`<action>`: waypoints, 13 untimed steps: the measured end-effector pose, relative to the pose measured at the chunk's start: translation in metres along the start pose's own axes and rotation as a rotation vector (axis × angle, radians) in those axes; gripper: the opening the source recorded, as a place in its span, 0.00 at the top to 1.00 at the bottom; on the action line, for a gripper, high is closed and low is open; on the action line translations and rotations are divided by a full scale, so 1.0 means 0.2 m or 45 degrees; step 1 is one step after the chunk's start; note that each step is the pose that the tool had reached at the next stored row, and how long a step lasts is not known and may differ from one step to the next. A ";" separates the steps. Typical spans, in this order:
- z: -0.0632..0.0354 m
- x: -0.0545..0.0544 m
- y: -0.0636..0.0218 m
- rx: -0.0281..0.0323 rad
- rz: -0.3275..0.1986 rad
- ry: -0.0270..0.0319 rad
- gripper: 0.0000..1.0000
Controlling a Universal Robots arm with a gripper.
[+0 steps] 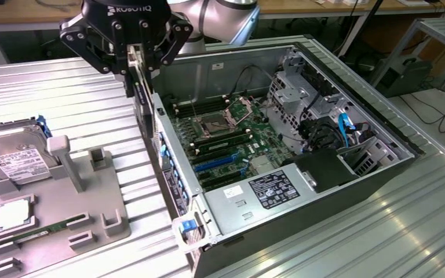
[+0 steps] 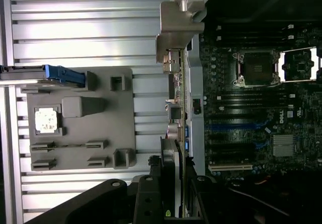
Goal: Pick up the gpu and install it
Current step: 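Pick up the gpu and move the gpu toward the slot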
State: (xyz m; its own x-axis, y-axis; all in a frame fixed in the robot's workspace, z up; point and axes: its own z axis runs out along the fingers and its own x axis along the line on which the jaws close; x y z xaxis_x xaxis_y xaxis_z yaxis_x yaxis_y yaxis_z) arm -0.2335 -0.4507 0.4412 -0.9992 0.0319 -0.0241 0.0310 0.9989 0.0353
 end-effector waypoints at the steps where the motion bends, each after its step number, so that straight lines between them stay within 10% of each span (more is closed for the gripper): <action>1: 0.000 -0.01 0.000 0.0002 0.000 0.0002 0.72; 13: 0.002 -0.10 0.003 0.0001 0.000 0.0012 0.72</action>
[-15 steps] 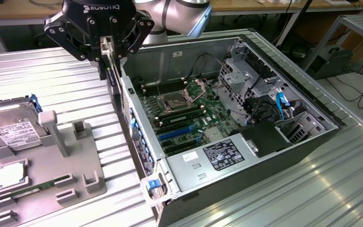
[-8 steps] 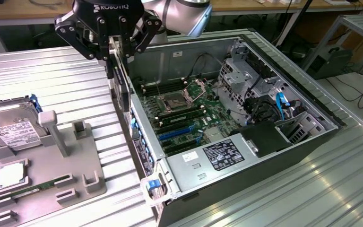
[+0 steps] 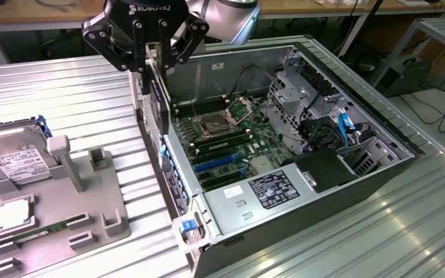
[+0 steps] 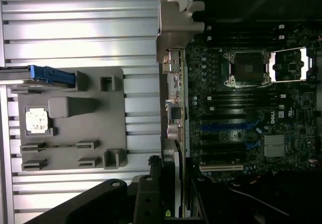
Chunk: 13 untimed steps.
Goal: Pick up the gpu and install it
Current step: 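Pick up the gpu and move the gpu toward the slot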
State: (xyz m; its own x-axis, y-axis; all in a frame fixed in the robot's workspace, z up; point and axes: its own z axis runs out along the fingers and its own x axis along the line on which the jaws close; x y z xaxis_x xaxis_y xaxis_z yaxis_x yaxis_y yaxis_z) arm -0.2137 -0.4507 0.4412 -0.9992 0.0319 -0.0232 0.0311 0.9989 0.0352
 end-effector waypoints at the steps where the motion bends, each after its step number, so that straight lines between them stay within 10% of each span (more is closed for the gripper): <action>1: 0.000 -0.01 0.000 0.0000 0.000 0.0001 0.72; 13: 0.003 -0.12 0.004 0.0002 0.000 0.0015 0.72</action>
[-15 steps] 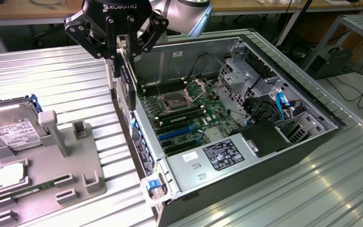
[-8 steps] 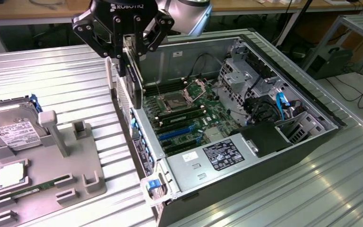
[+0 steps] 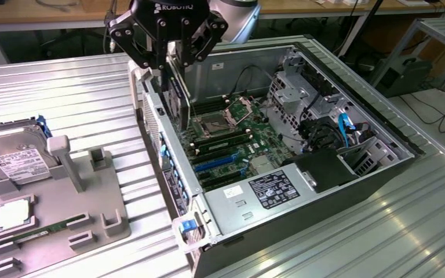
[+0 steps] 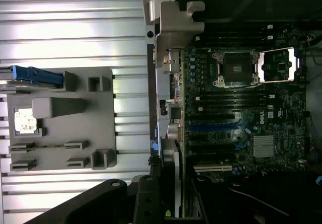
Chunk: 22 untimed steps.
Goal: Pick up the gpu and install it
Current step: 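Pick up the gpu and move the gpu toward the slot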
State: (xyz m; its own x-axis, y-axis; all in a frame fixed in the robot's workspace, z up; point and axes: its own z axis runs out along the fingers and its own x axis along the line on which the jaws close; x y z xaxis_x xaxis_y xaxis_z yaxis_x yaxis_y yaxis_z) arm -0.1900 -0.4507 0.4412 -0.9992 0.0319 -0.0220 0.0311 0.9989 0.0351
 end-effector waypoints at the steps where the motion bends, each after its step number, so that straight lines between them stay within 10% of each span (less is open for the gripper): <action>1: 0.000 -0.01 0.000 -0.0001 0.000 0.0000 0.72; 22: 0.006 -0.26 0.008 0.0000 0.000 0.0044 0.72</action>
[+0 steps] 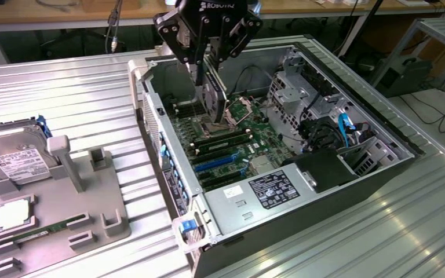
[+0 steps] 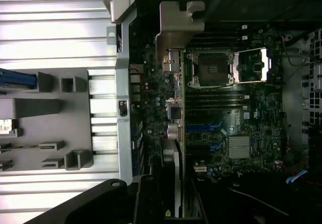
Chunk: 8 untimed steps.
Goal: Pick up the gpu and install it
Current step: 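Pick up the gpu and move the gpu toward the slot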
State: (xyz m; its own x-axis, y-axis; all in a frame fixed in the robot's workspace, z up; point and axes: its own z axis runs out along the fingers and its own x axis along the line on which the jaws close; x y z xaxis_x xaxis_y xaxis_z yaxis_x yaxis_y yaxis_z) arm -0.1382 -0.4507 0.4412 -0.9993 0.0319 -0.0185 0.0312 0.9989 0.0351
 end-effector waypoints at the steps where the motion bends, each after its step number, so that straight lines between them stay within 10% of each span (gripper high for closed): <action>1: 0.000 -0.01 0.000 0.0000 0.000 0.0002 0.72; 8: 0.002 -0.12 0.004 0.0001 0.000 0.0017 0.72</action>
State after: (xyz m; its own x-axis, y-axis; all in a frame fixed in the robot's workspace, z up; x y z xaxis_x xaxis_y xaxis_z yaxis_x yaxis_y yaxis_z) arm -0.1152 -0.4507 0.4412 -0.9993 0.0319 -0.0171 0.0313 0.9989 0.0350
